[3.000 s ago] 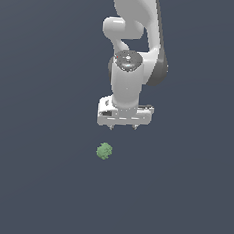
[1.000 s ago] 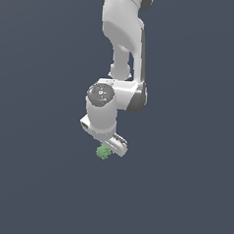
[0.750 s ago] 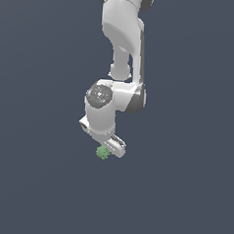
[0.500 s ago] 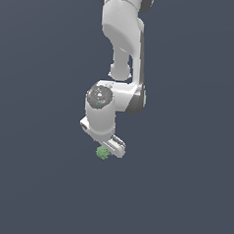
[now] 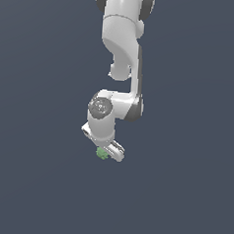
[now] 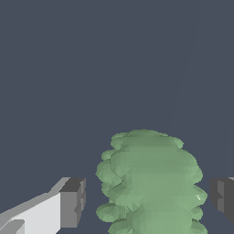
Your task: Pick up the object and move it to a goal position.
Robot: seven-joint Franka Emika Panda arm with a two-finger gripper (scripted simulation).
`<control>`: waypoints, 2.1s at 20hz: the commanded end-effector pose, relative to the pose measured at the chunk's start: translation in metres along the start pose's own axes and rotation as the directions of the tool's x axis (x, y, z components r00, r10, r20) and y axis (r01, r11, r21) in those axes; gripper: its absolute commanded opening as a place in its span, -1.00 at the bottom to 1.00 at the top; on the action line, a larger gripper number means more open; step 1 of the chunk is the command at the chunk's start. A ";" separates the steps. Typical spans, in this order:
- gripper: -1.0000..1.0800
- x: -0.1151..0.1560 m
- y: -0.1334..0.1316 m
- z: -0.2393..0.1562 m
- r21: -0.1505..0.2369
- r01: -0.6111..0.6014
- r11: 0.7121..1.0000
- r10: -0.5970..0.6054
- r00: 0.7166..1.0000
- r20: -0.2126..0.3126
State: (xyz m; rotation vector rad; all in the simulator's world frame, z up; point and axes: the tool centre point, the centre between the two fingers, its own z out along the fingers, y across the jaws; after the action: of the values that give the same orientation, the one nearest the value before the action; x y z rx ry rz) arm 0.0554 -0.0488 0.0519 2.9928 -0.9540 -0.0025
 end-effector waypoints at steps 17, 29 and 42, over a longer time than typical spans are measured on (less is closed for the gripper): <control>-1.00 0.001 -0.002 0.005 0.001 0.000 1.000 0.000 1.000 -0.001; -1.00 -0.024 -0.073 -0.024 0.000 -0.001 1.000 0.001 1.000 -0.002; -1.00 -0.059 -0.184 -0.069 0.000 -0.001 1.000 0.001 1.000 -0.002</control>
State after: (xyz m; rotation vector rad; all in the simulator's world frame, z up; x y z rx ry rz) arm 0.1106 0.1258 0.1165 2.9940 -0.9522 0.0005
